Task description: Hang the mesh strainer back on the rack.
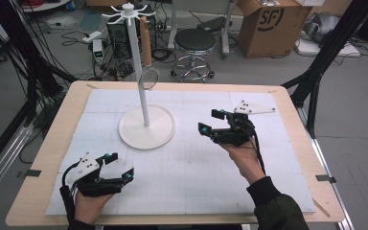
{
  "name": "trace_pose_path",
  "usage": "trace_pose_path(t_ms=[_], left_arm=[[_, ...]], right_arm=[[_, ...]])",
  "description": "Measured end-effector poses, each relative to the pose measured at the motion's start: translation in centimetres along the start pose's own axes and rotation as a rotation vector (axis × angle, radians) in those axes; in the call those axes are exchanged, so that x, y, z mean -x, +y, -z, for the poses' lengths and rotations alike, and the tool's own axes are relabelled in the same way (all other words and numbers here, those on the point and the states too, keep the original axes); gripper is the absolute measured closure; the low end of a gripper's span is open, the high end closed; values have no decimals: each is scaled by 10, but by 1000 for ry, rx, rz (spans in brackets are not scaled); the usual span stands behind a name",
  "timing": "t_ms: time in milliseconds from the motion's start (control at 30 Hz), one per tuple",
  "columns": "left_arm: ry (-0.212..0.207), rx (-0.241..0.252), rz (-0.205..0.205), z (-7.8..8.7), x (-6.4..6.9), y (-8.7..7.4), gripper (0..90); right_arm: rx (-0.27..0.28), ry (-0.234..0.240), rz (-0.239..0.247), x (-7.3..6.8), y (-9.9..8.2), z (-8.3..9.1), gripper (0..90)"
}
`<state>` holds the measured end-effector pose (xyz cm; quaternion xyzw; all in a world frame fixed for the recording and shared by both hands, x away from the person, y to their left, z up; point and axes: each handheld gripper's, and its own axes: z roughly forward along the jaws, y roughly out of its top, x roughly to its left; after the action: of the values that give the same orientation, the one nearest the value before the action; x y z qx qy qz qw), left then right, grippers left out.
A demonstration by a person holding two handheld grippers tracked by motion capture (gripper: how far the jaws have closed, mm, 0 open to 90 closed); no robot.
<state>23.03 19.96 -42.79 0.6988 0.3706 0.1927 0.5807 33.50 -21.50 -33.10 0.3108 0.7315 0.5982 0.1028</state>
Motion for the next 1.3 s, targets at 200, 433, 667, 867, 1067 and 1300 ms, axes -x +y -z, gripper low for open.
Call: trace_pose_path(t_ms=[200,433,667,867,1067,1300], left_arm=[[2,9,4,-2,-1,2,162],[4,17,11,-3,-2,4,162],[-7,15,-7,-8,2,7,162],[-27,37,19,-13,1,8,163],[-33,37,14,-15,2,9,162],[-42,36,11,-19,3,9,163]], right_arm=[[-20,-24,12,0,-19,13,169],[-31,-48,27,2,-36,28,158],[-42,-74,10,6,-58,39,158],[-53,-102,9,8,-77,47,158],[-49,-132,-7,13,-93,56,158],[-41,-165,-24,18,-110,67,158]])
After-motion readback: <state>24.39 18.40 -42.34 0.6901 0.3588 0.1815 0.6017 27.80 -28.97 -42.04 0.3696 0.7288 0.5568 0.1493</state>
